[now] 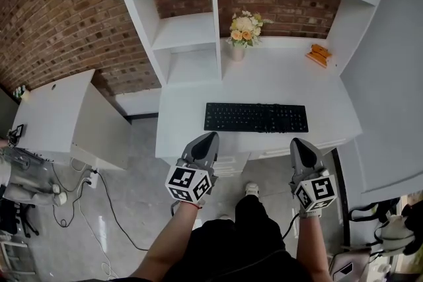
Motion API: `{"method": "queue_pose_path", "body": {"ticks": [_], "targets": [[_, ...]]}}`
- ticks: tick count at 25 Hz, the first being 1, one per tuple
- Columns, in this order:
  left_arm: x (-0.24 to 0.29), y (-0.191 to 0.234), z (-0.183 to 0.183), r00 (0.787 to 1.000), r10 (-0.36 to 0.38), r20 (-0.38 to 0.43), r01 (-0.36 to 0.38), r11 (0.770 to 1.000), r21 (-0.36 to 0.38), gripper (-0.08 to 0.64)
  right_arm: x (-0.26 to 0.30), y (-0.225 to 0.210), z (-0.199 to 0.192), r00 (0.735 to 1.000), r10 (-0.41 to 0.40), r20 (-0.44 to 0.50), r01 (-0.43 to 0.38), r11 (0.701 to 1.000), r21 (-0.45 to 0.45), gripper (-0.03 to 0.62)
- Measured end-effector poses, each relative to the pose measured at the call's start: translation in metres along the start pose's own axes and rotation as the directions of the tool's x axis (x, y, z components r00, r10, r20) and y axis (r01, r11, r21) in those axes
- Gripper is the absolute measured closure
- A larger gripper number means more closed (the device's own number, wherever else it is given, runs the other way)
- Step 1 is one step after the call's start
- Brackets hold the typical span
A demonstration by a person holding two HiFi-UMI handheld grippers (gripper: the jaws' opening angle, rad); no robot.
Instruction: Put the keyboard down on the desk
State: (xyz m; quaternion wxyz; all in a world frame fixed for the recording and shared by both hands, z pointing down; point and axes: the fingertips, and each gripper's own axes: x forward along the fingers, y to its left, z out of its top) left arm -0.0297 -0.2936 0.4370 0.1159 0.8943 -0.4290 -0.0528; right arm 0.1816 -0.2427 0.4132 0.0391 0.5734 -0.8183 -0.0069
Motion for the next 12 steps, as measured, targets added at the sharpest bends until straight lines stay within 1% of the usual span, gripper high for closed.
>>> {"method": "queue_pose_path", "body": {"ticks": [12], "targets": [[-0.044,-0.015,-0.006,1.0,-0.01,0.003,0.01,1.0,-0.014,0.558,-0.039,0.029,-0.003,1.0,-0.017,0.008,0.017,1.0,0.006,0.594]]}}
